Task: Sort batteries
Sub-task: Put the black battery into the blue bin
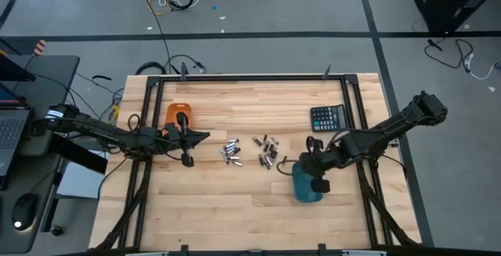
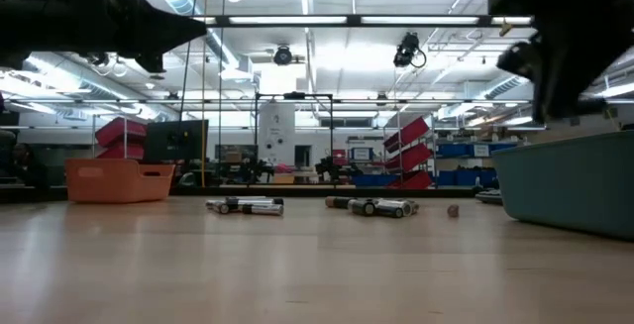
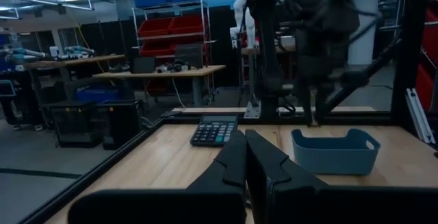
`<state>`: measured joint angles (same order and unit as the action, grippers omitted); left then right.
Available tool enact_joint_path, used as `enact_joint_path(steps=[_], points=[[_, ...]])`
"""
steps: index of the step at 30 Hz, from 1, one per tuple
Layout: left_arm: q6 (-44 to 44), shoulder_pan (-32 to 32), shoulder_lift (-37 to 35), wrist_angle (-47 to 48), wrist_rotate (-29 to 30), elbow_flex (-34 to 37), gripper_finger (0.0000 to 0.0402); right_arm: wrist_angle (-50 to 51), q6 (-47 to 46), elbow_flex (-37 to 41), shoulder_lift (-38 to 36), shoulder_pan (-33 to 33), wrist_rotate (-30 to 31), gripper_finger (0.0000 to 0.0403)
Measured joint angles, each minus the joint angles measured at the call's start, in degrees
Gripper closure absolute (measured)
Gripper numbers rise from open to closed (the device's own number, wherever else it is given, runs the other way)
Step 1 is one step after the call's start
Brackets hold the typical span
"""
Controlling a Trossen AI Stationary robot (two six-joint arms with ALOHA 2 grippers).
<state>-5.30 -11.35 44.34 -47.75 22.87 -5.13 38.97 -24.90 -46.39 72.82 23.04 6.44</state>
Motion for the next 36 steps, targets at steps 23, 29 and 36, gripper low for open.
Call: enact_joint_path(steps=[23, 29, 36], points=[[1.3, 0.0, 0.0, -0.3, 0.0, 0.0, 0.0401, -13.1, 0.7, 1.1, 0.3, -3.2, 8.0, 0.0300], [1.4, 0.0, 0.0, -0.7, 0.0, 0.0, 0.0401, -19.4, 7.4, -2.5, 0.6, -9.6, 12.0, 0.0300], [1.2, 0.0, 0.0, -1.7, 2.1, 0.0, 0.0401, -26.6, 14.3, -7.3, 10.0, -15.7, 12.2, 0.0300]])
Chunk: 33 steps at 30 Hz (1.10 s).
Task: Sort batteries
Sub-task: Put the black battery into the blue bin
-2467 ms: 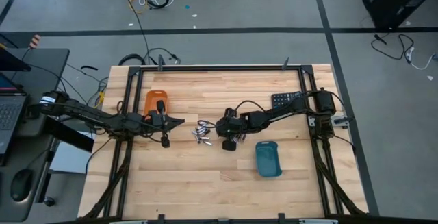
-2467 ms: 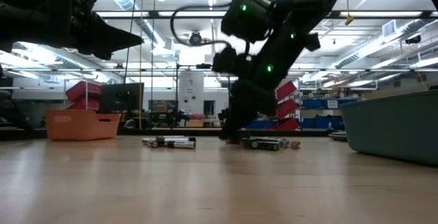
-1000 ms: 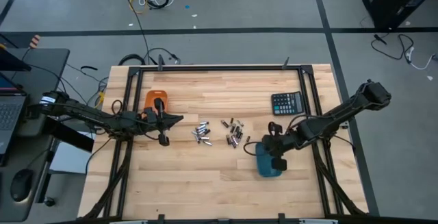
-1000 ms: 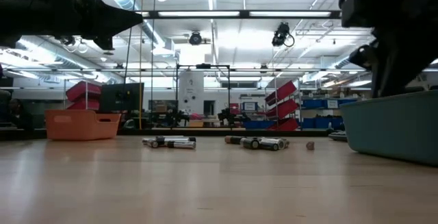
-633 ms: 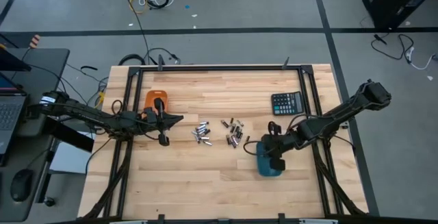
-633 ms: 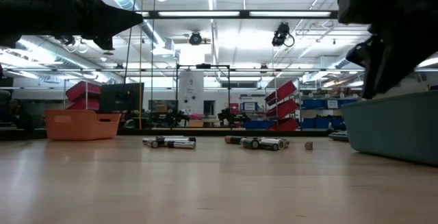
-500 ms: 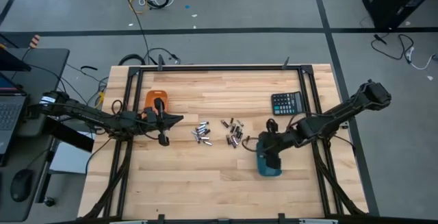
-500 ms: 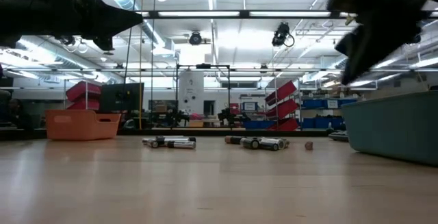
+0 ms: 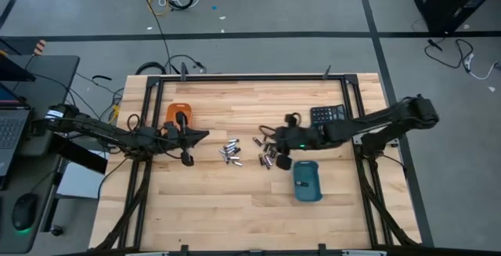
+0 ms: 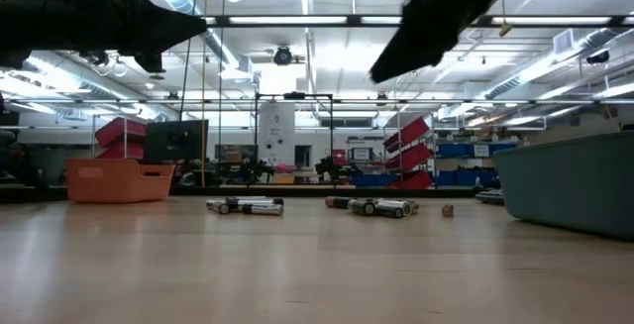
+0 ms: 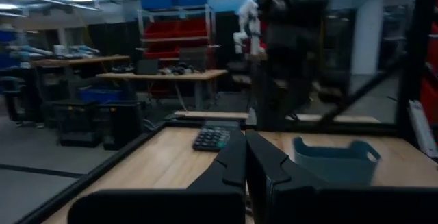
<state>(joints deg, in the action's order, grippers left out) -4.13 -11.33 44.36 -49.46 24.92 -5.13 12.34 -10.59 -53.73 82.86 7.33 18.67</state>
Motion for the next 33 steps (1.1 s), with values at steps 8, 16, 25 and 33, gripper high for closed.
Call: enact_joint_path(steps=[8, 16, 25, 33], points=[[-0.2, 0.0, 0.0, -1.8, 4.5, 0.0, 0.0401, 2.2, 0.9, -12.5, 14.1, -2.7, 0.3, 0.0297], [-0.2, 0.0, -0.2, -1.9, 13.9, 0.0, 0.0401, 5.7, -0.5, -17.5, 23.1, -3.8, 0.3, 0.0278], [-0.2, 0.0, -0.2, -1.4, 15.5, 0.0, 0.0401, 10.9, -6.2, -17.6, 25.6, -6.7, 0.3, 0.0238], [-0.1, 0.0, -0.2, -0.6, 15.5, 0.0, 0.0401, 10.2, -6.9, -17.6, 30.7, -8.4, -1.8, 0.0215]])
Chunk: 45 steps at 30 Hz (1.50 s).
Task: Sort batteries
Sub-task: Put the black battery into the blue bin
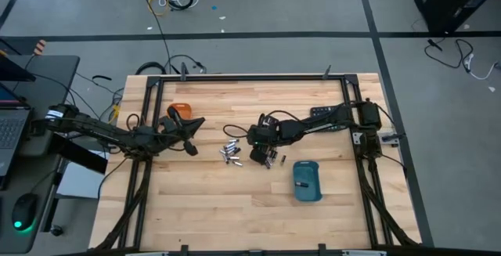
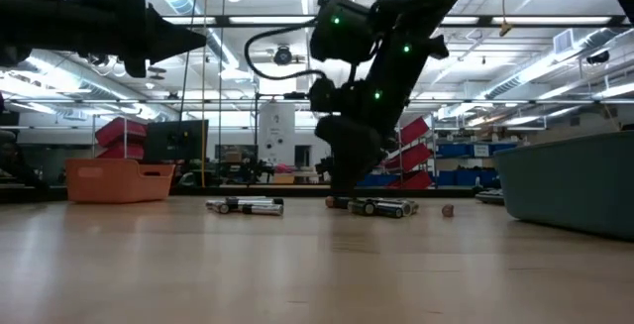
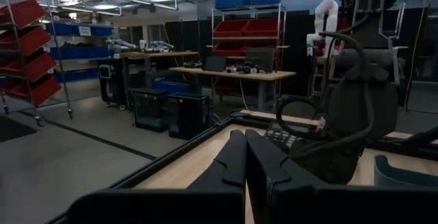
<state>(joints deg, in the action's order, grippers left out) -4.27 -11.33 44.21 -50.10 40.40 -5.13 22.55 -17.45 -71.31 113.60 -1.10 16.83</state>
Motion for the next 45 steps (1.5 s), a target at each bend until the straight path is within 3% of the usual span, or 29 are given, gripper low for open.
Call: enact_joint_path(steps=[10, 24, 34, 39, 45], points=[[0.0, 0.0, 0.0, 0.3, 0.0, 0.0, 0.0401, -0.7, -0.6, 0.0, 1.6, -0.5, -2.1, 0.0230], [0.0, 0.0, 0.0, 1.6, 0.0, 0.0, 0.0401, -1.9, 2.5, -0.2, 3.3, -2.0, -9.0, 0.0377], [1.5, 0.0, 0.0, 2.0, -0.1, 0.0, 0.0401, -2.1, 5.3, 0.3, -0.2, -2.0, -10.3, 0.0377], [1.6, 0.0, 0.0, 2.0, -0.1, 0.0, 0.0401, -0.4, 7.1, 0.2, -7.1, -1.5, -11.9, 0.0377], [1.6, 0.0, 0.0, 2.0, -0.1, 0.0, 0.0401, 8.7, 10.1, 0.1, -16.1, 1.9, -14.3, 0.0377]])
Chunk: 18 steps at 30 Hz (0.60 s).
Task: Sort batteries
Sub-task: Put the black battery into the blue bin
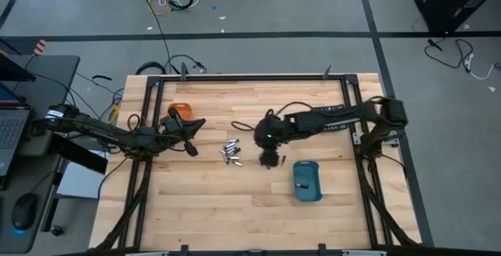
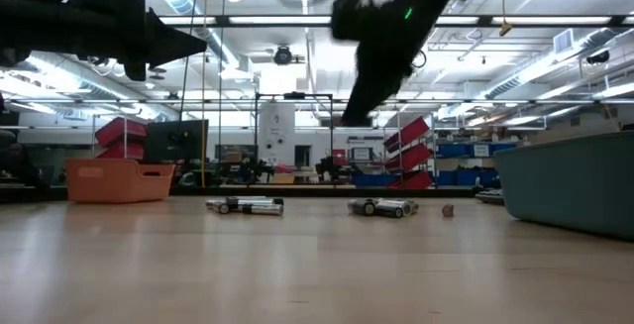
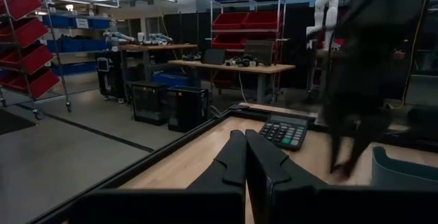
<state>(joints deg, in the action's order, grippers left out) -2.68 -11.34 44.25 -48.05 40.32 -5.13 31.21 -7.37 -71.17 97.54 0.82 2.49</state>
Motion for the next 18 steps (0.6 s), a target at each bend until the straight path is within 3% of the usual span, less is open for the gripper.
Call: enact_joint_path(steps=[10, 18], points=[[0.0, 0.0, 0.0, 0.0, 0.0, 0.0, 0.0401, 21.0, -2.0, 1.4, -11.6, 10.0, -2.8, 0.0376], [0.2, 0.0, 0.0, -0.3, 0.0, 0.0, 0.0401, 18.2, -14.1, 15.6, -21.4, 19.6, -5.5, 0.0376]])
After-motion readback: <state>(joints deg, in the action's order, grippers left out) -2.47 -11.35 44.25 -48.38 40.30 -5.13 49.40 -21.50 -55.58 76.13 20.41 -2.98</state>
